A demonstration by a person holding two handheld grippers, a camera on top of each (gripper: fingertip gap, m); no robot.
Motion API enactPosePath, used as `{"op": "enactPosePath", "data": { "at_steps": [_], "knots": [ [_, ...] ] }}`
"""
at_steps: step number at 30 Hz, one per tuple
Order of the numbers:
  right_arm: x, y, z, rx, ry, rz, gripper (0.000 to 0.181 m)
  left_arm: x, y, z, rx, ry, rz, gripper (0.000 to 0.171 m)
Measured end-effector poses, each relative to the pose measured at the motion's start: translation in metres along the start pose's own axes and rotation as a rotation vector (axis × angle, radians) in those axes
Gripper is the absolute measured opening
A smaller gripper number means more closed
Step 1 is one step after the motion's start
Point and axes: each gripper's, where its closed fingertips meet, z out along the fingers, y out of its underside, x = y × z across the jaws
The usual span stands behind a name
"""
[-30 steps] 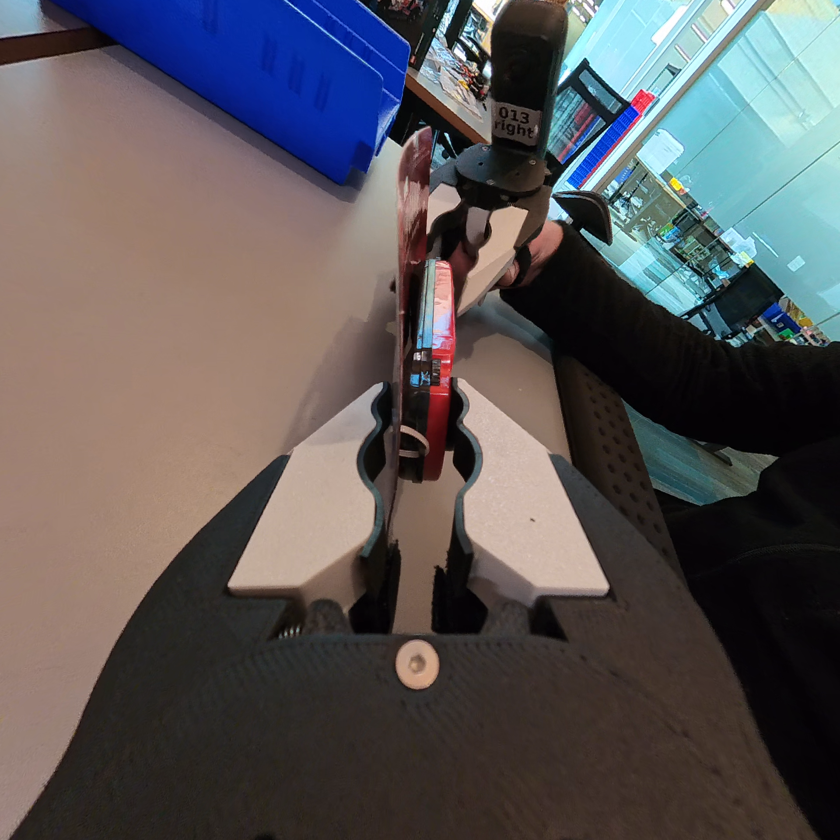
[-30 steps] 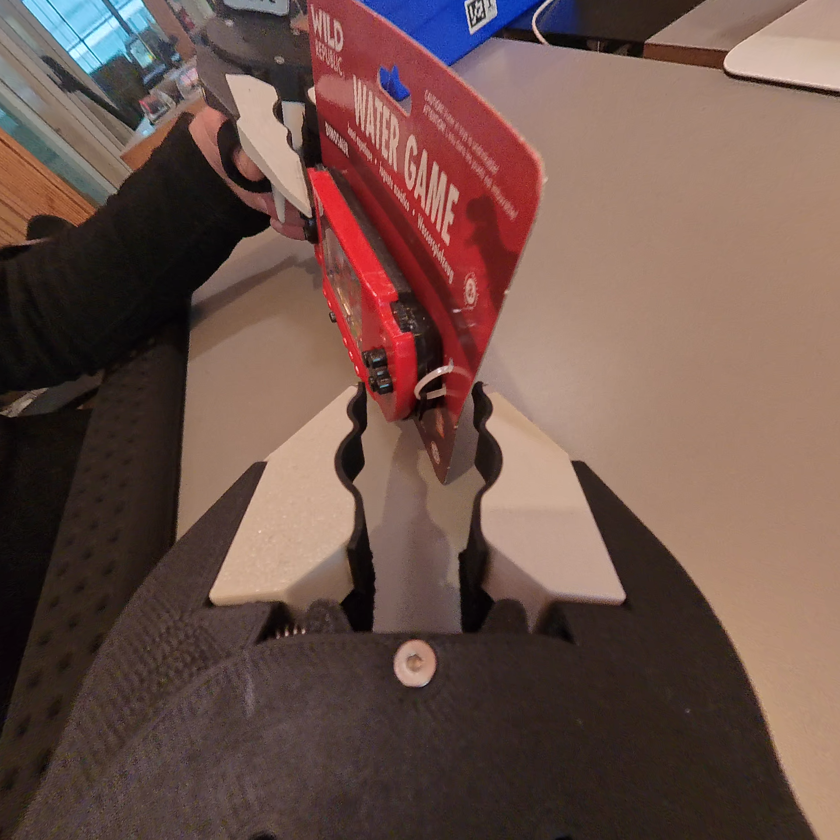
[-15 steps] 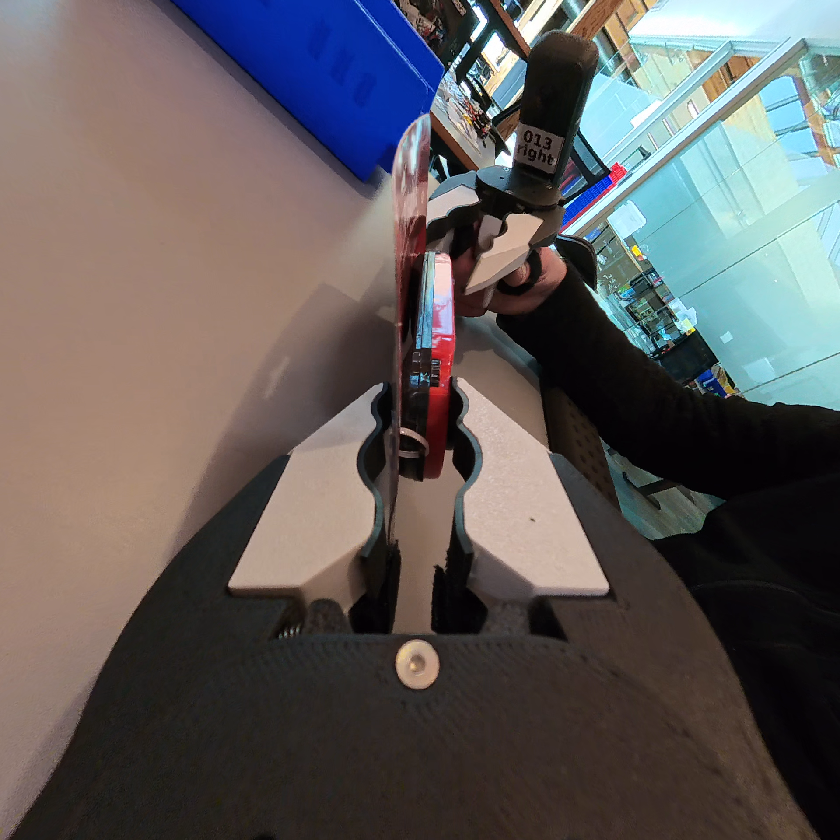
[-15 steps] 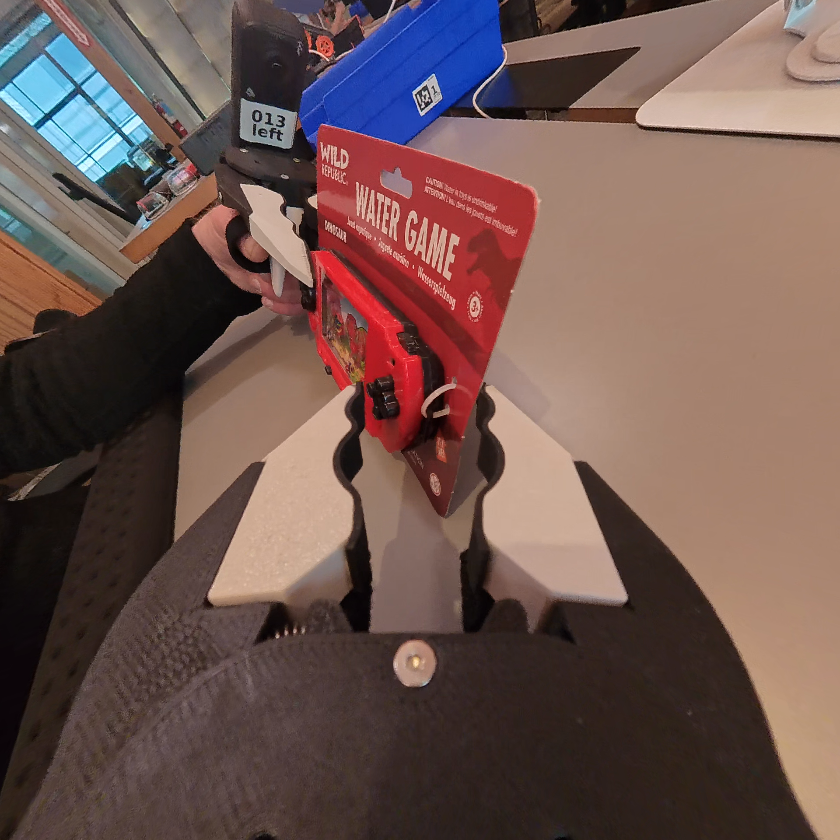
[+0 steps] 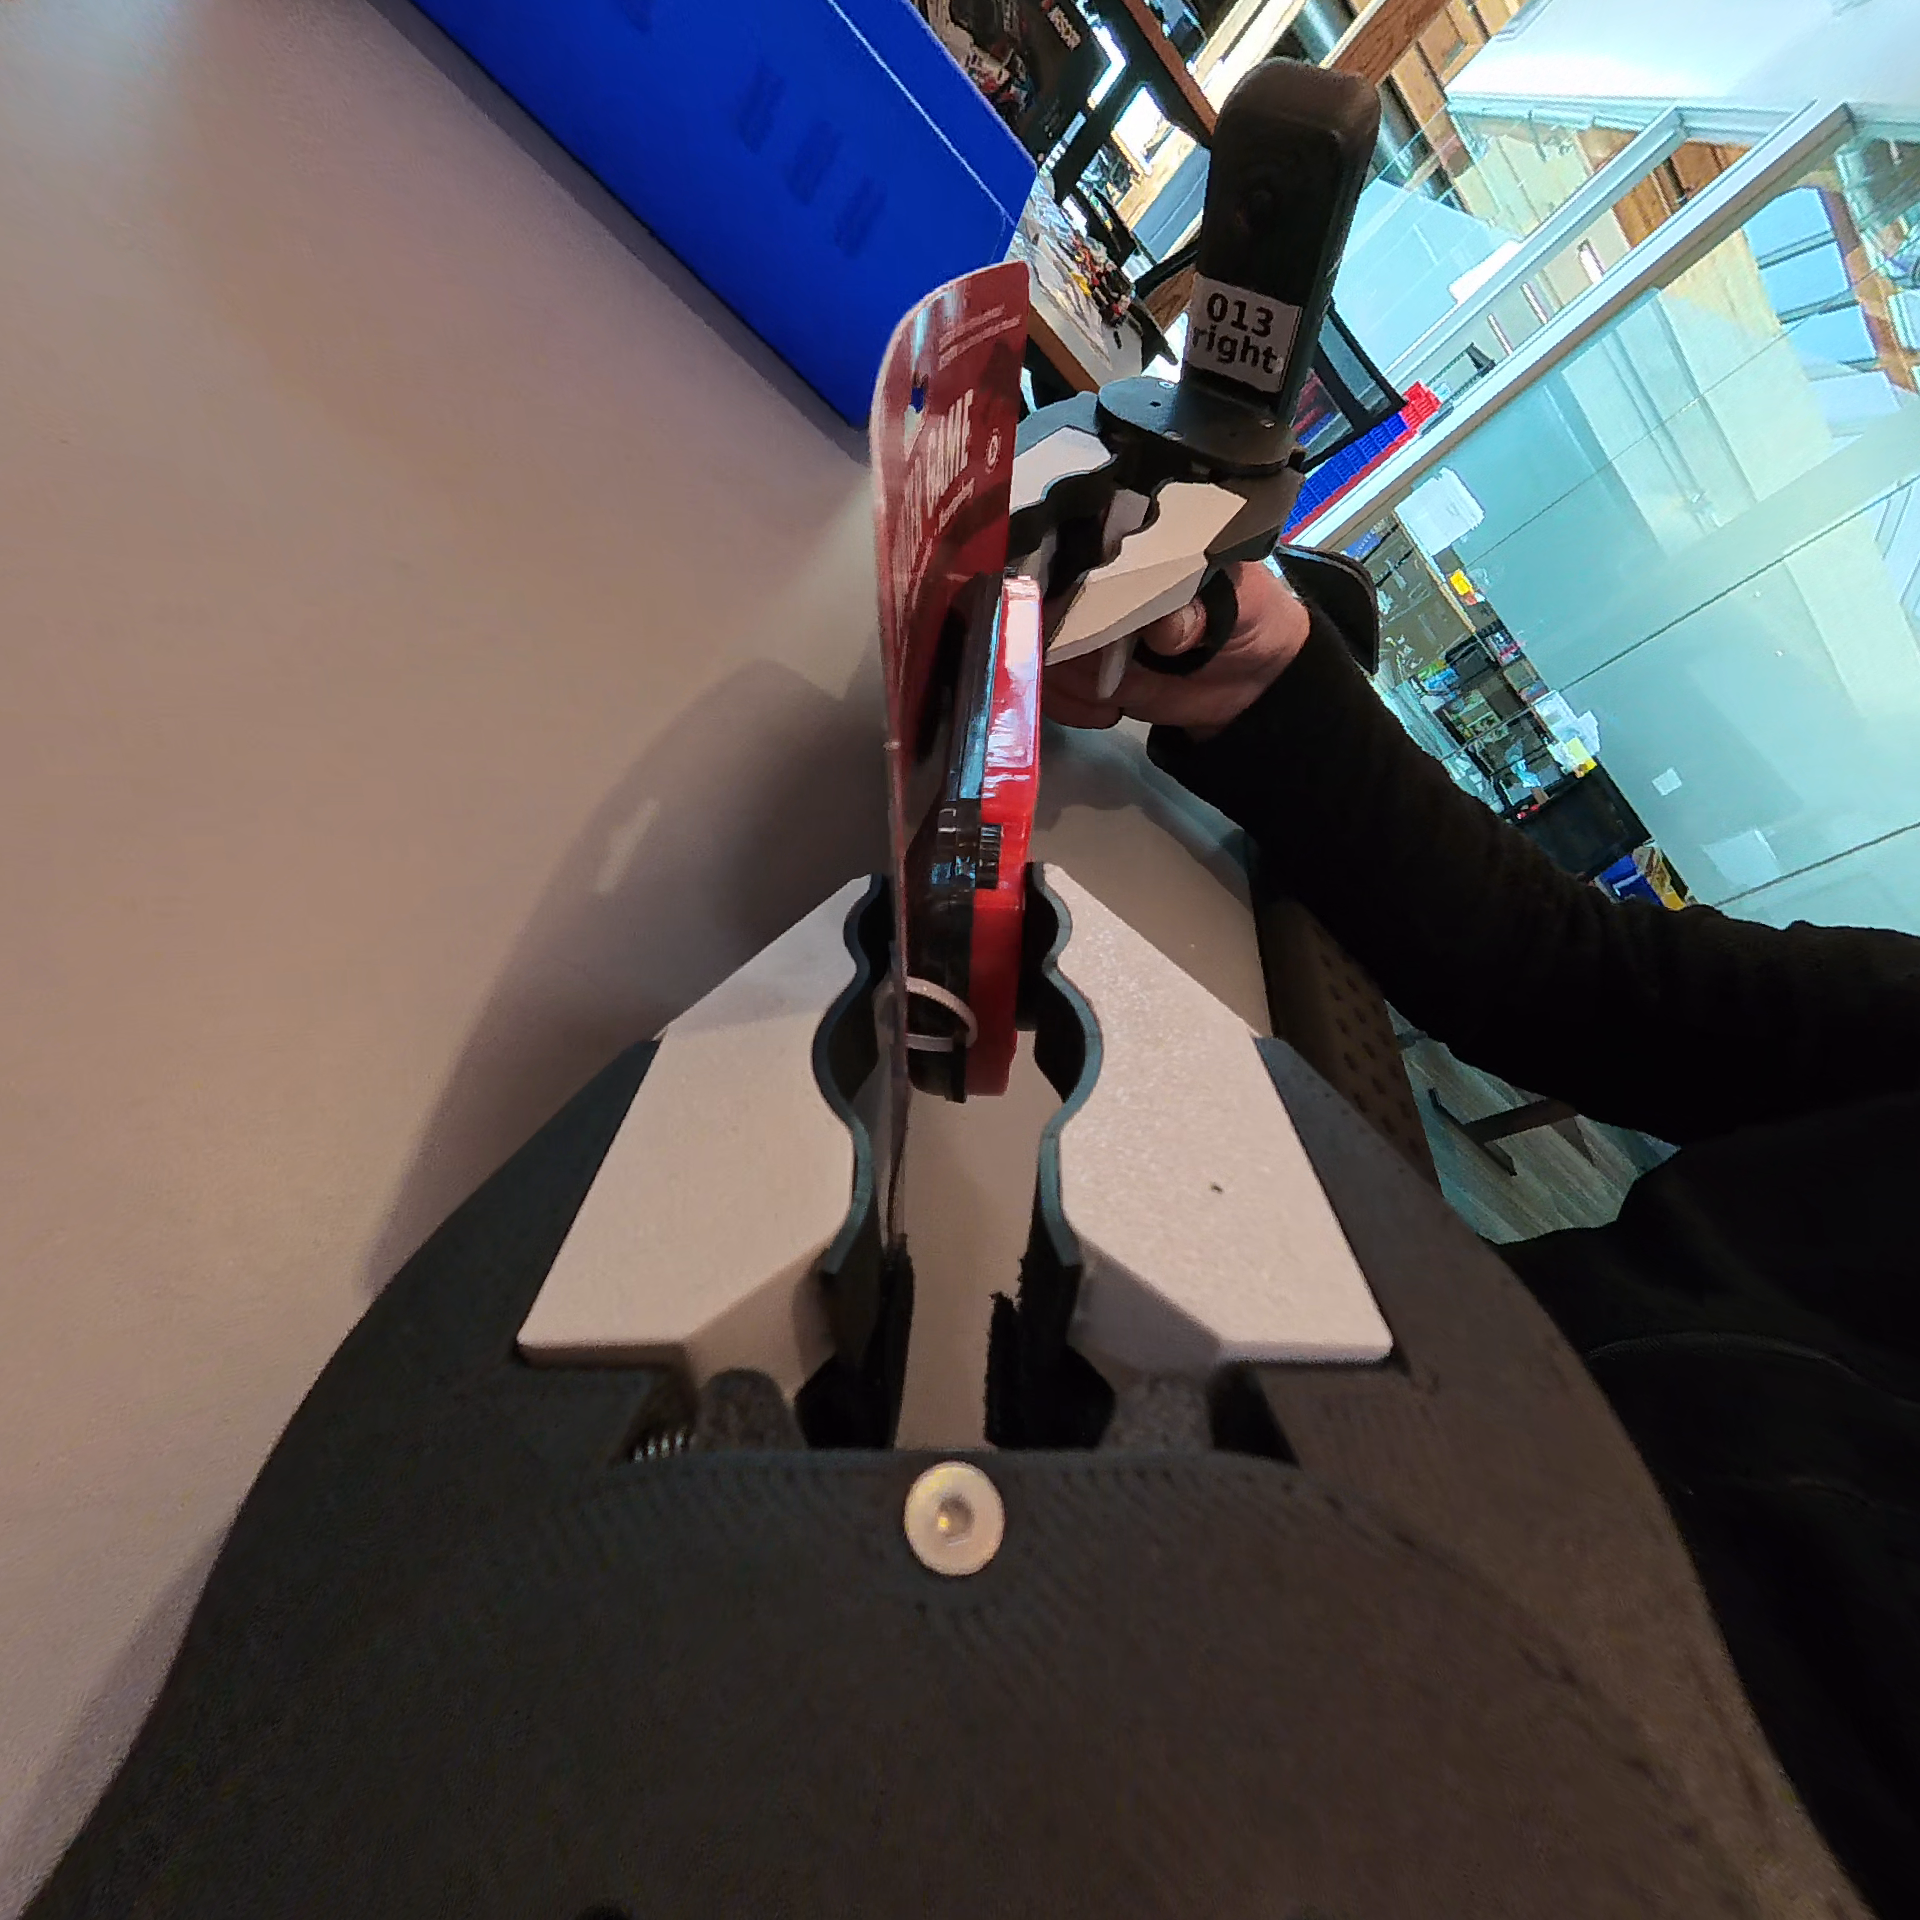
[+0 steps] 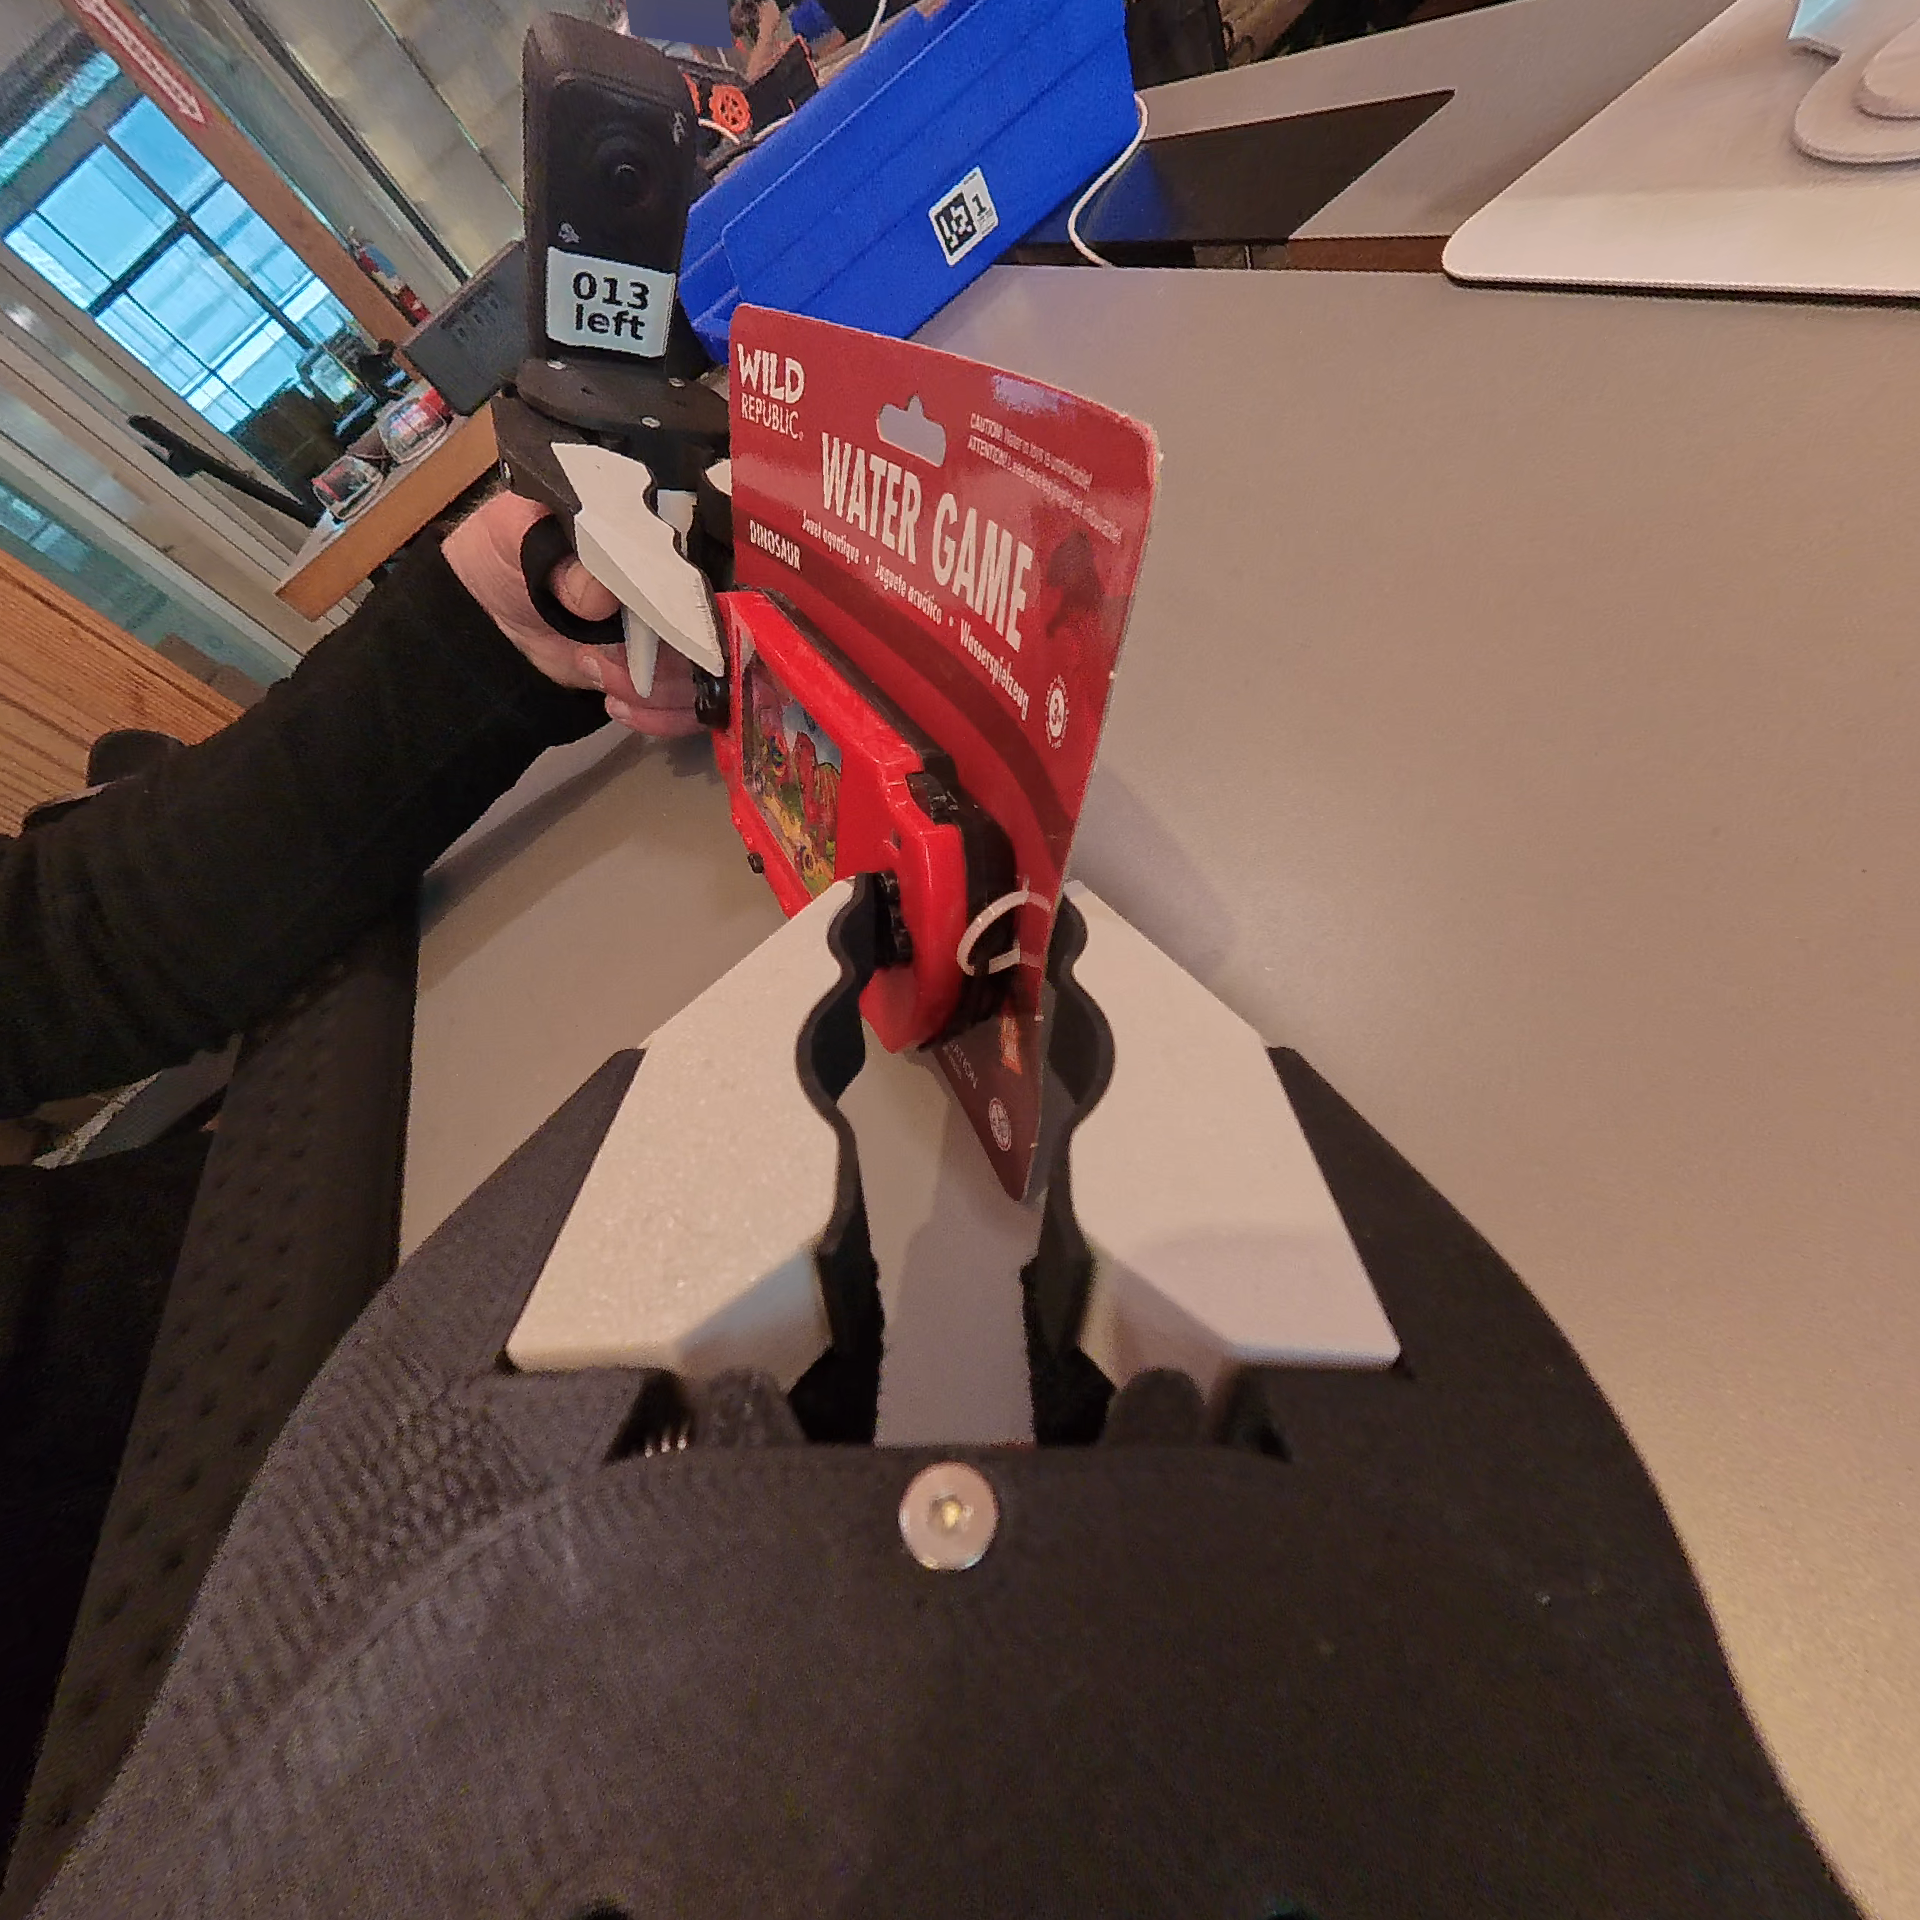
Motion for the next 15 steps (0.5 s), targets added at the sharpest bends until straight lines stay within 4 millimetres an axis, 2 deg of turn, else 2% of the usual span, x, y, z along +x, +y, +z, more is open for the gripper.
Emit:
{"op": "enactPosePath", "data": {
  "at_steps": [4, 15],
  "knots": [
    [0.0012, -0.0001, 0.0002, 0.008, 0.007, 0.001, 0.037, -0.0002, 0.0004, 0.0009, -0.003, -0.003, 0.001, 0.024],
    [-0.0002, 0.001, -0.0014, 0.001, 0.0, -0.011, 0.037, -0.0002, 0.0, 0.002, -0.003, -0.005, 0.002, 0.024]
  ]
}}
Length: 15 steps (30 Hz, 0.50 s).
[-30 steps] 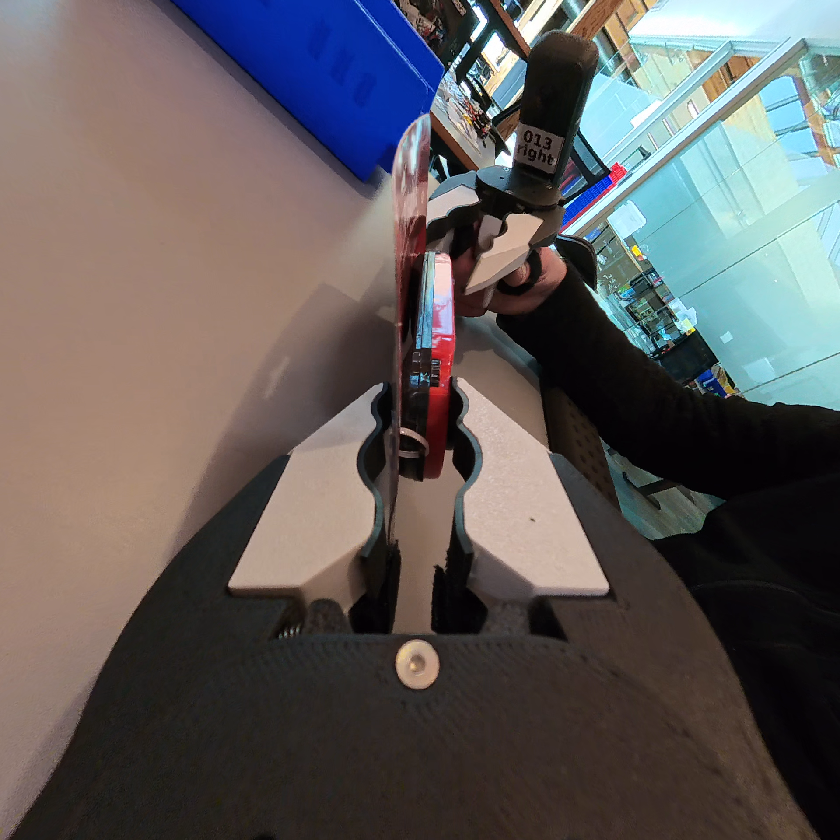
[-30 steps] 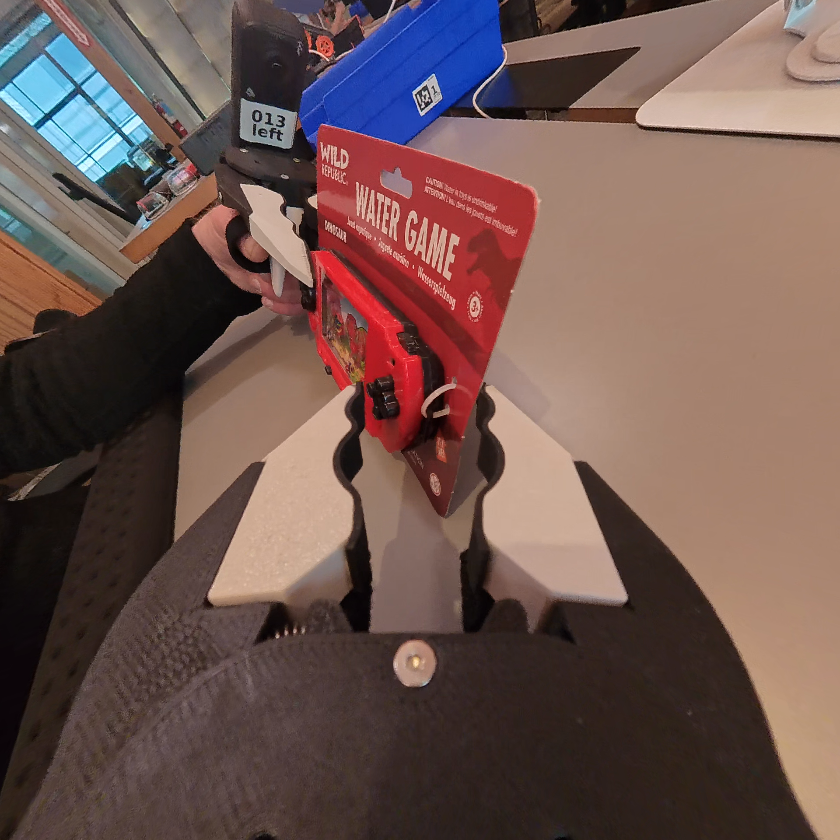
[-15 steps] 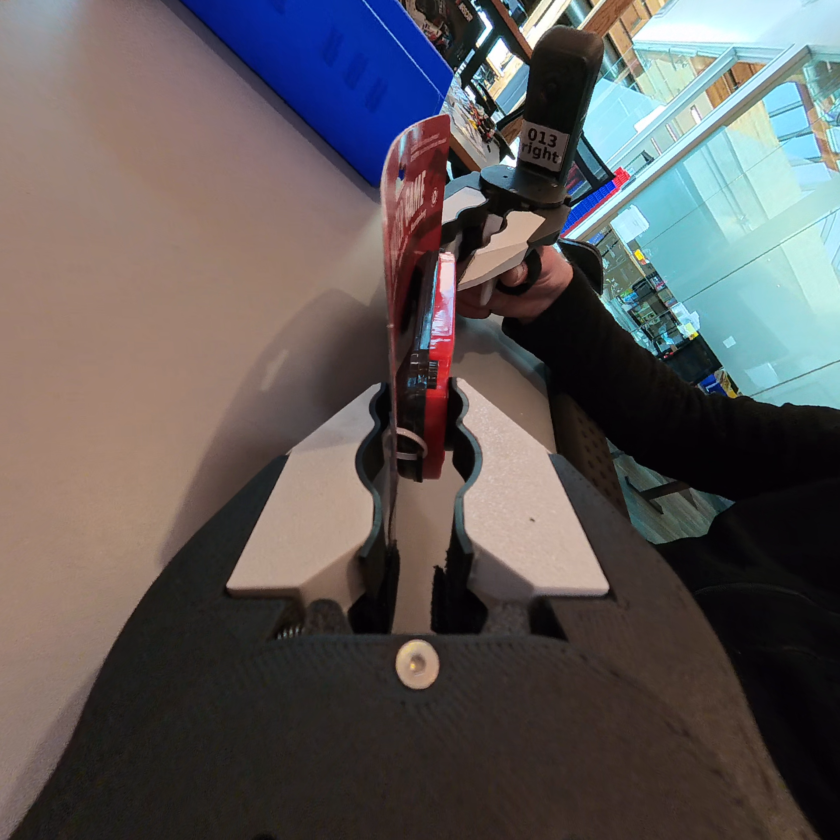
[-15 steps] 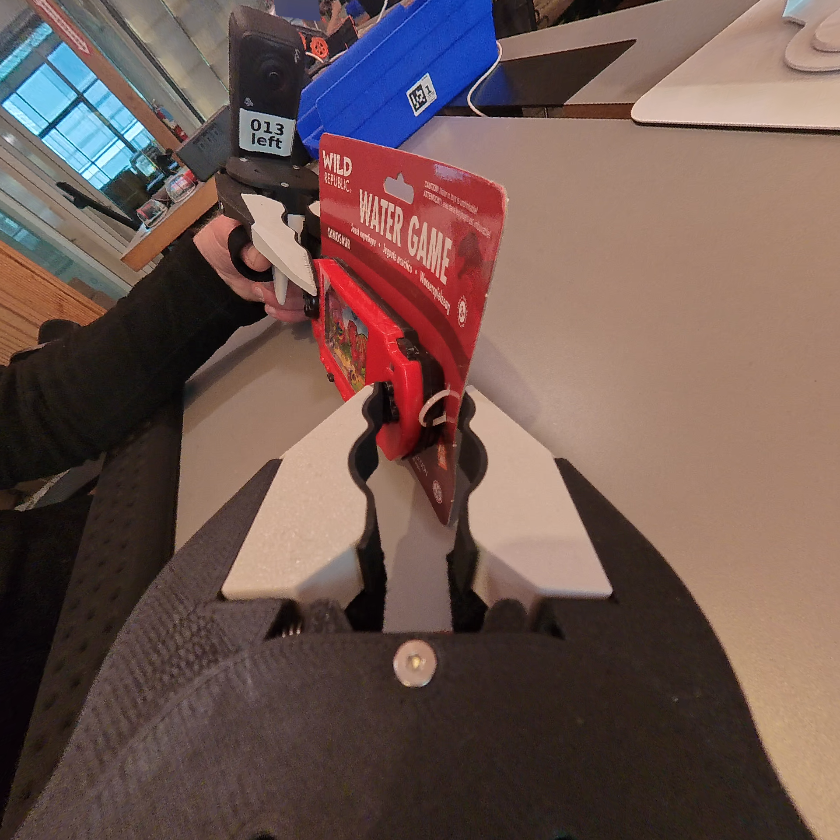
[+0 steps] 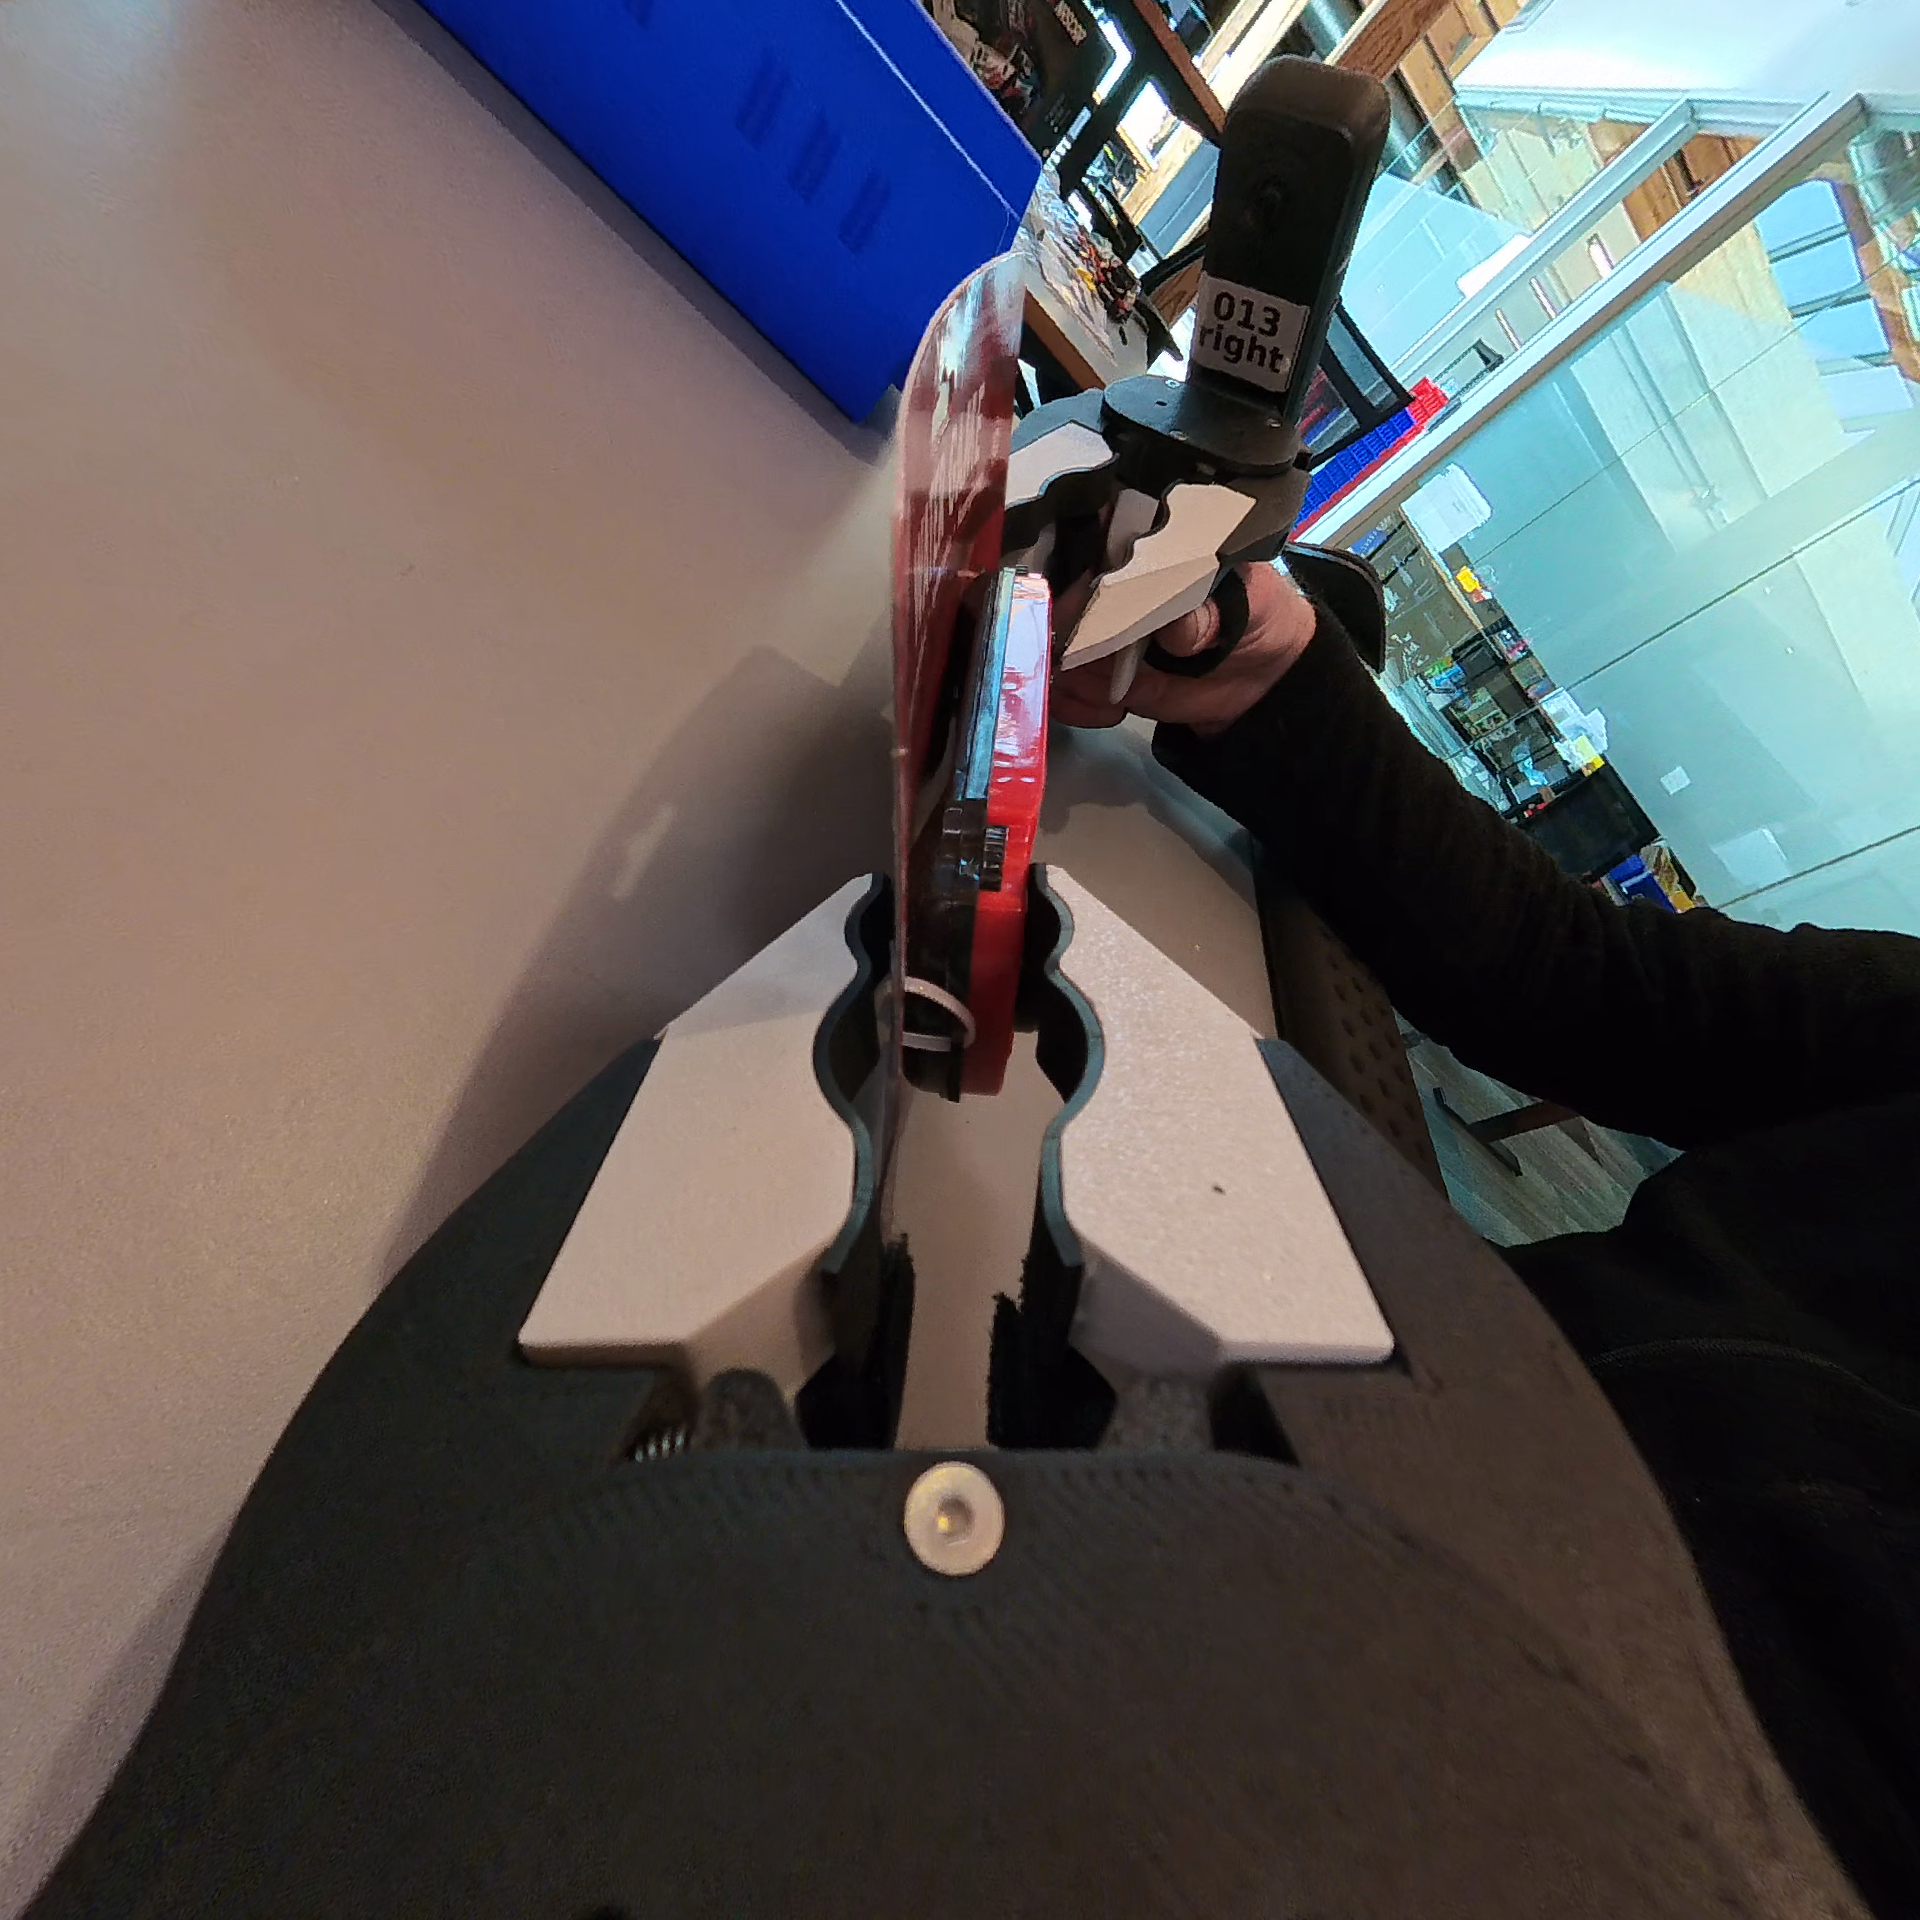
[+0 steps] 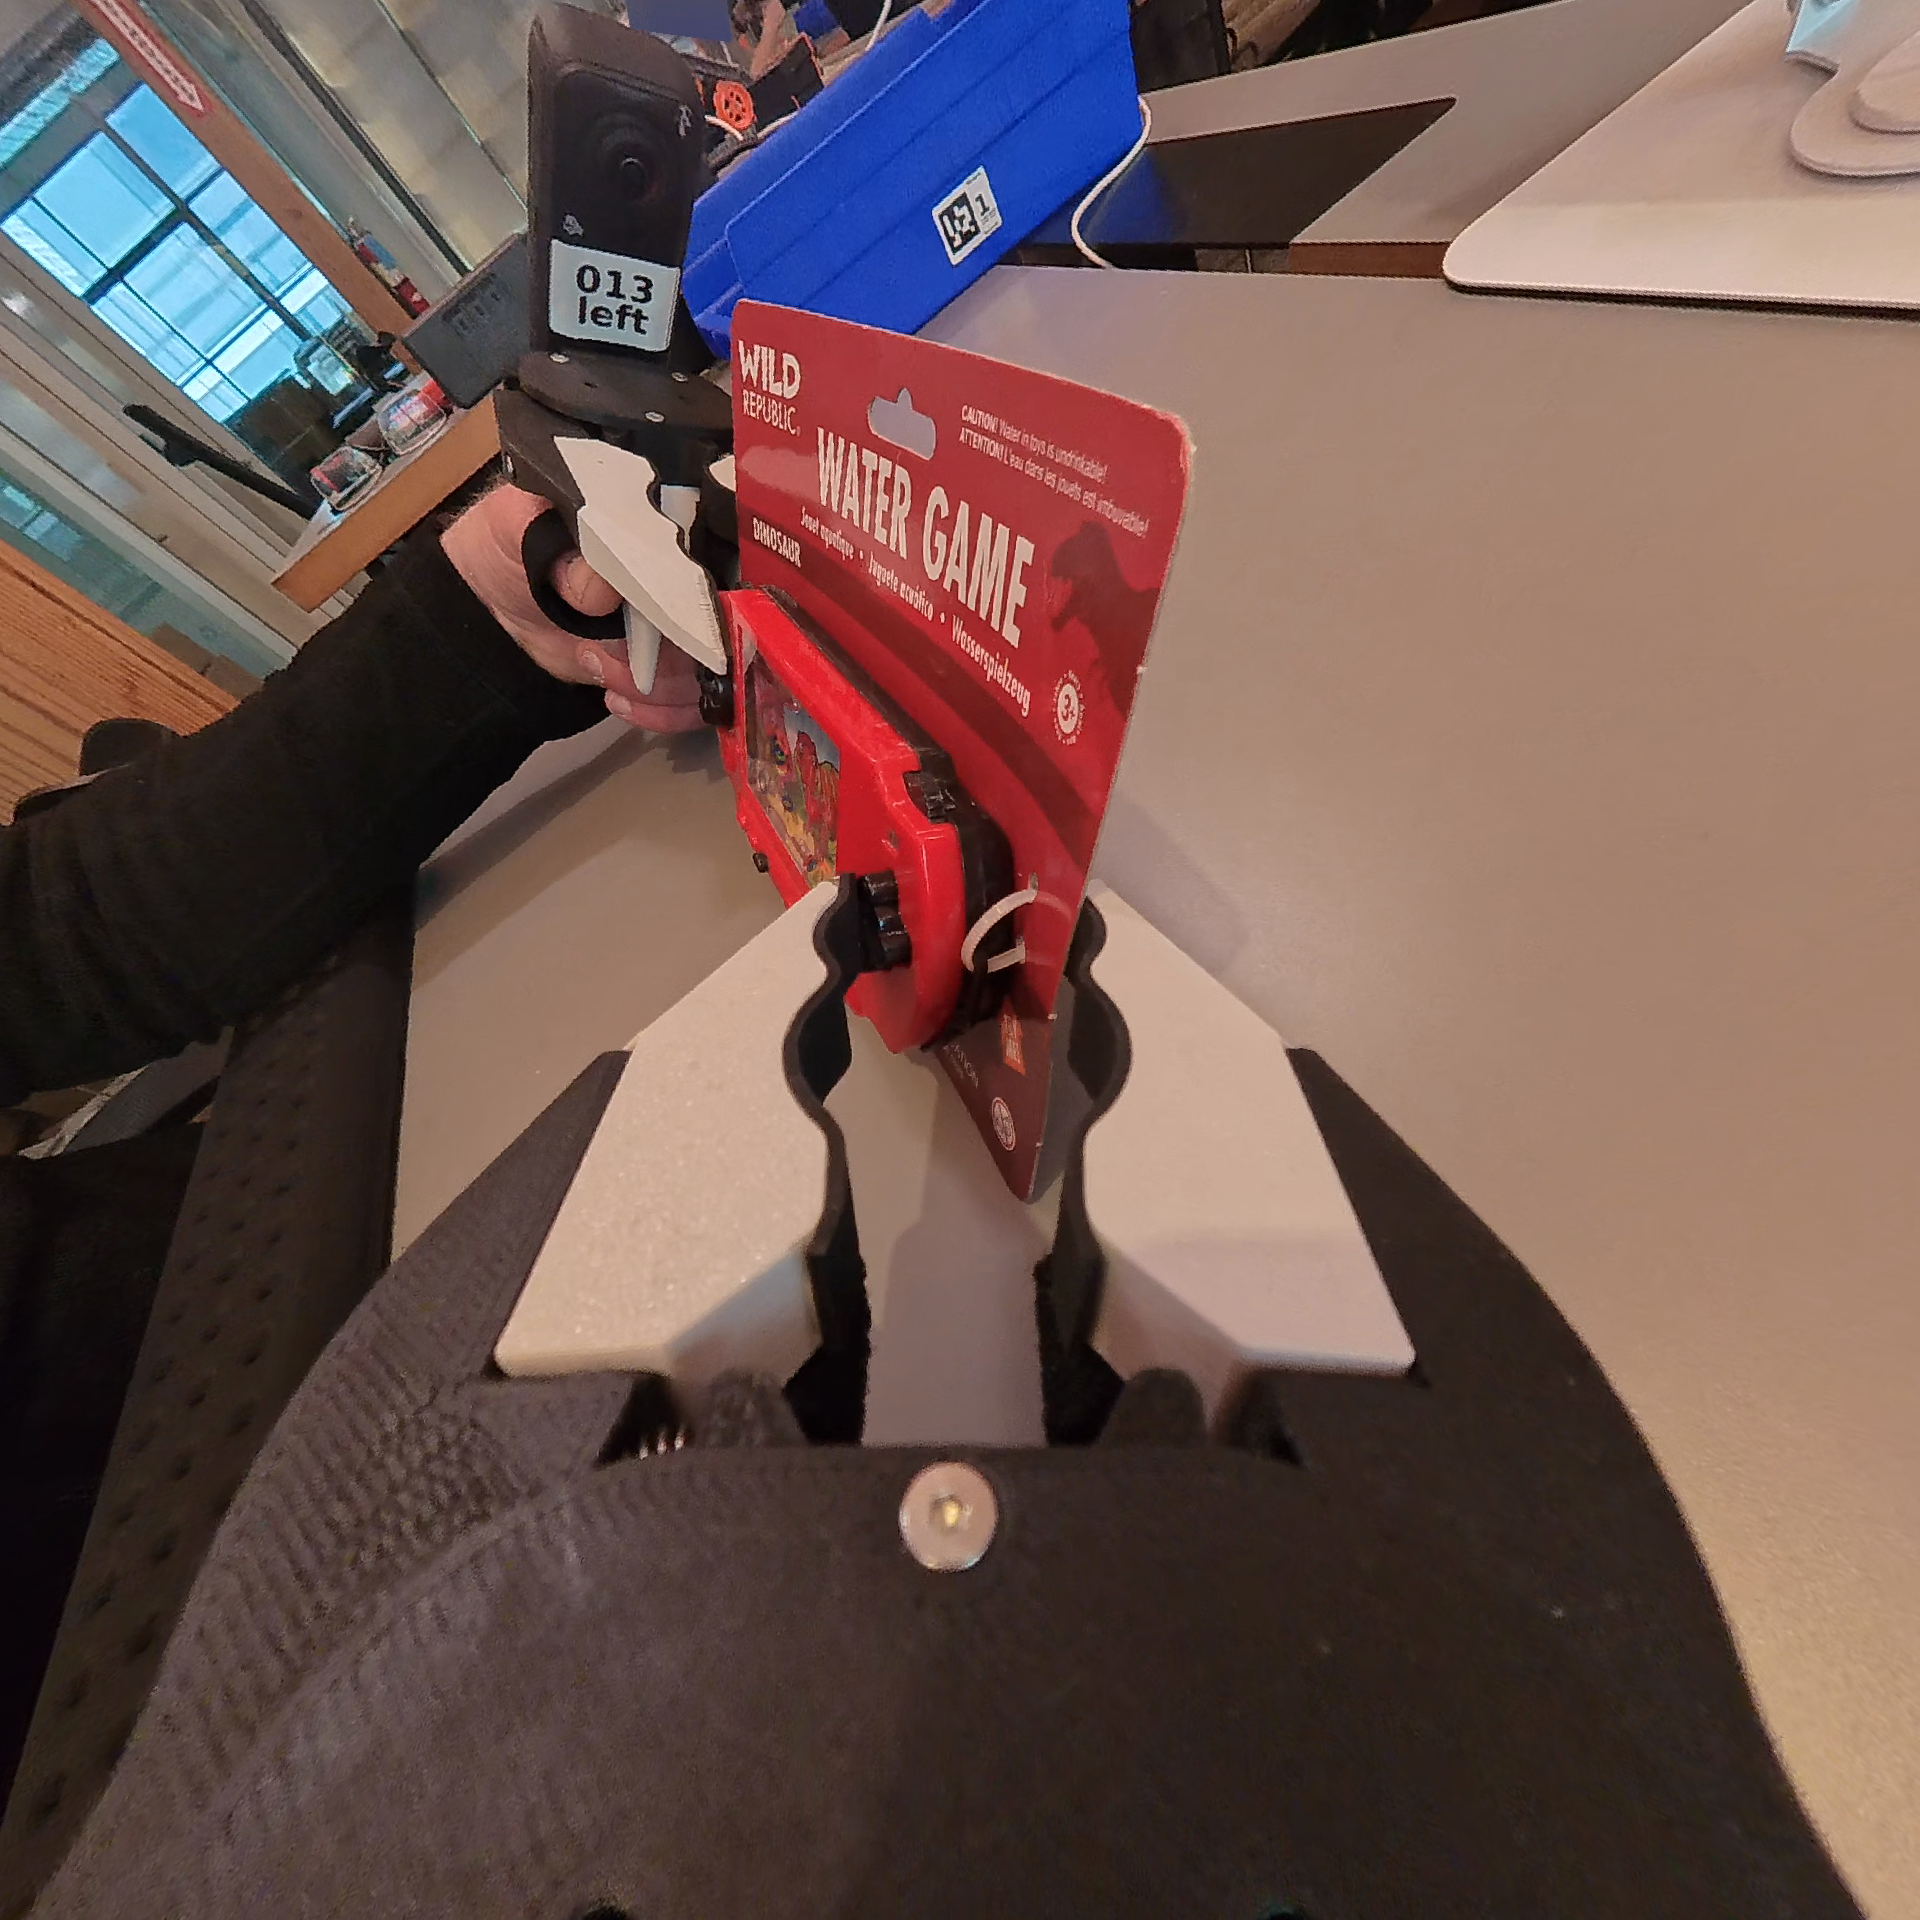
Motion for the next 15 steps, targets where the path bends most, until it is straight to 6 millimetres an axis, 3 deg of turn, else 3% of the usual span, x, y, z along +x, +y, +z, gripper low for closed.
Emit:
{"op": "enactPosePath", "data": {
  "at_steps": [15],
  "knots": [
    [-0.003, -0.002, -0.005, 0.034, -0.051, 0.04, 0.035, 0.018, -0.019, -0.002, 0.0, -0.06, 0.067, 0.022]
  ]
}}
